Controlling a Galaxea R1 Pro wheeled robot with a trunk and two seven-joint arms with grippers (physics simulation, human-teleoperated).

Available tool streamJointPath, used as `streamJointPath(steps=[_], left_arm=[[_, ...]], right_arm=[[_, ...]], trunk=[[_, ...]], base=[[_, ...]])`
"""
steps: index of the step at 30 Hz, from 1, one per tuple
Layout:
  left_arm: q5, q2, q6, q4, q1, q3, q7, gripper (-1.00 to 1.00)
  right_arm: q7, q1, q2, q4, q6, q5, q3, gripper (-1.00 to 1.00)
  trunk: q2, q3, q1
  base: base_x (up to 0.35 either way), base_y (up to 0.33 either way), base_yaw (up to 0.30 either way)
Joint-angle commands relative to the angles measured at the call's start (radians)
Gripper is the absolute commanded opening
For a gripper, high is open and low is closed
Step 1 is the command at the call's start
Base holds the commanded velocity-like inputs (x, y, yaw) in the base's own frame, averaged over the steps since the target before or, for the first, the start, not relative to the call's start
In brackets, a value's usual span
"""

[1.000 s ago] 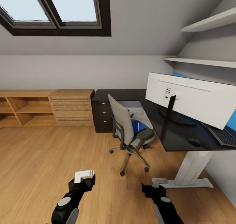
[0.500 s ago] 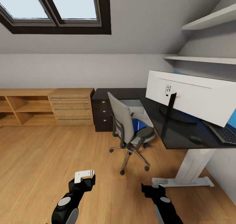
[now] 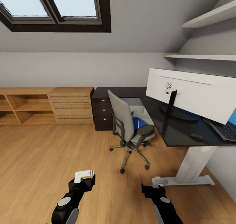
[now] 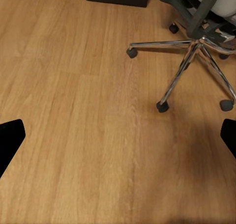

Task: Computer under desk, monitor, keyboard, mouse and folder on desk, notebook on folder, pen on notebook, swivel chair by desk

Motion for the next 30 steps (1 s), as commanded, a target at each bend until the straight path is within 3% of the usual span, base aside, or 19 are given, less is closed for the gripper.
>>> streamJointPath(steps=[1,30], left_arm=[[0.01,0.001,0.002,-0.001,-0.001,-0.003,0.01,1.0],[0.009,0.001,0.0,-0.001,-0.001,-0.003,0.011,1.0]], right_arm=[[-0.005,0.0,0.0,-0.001,0.006,0.001,0.002,1.0],[-0.007,0.0,0.001,-0.002,-0.031,0.001,0.001,1.0]], trunk=[[-0.008,-0.004,0.004],[-0.211,-0.095,0.115]], base=[[0.0,0.0,0.0],[0.0,0.0,0.0]])
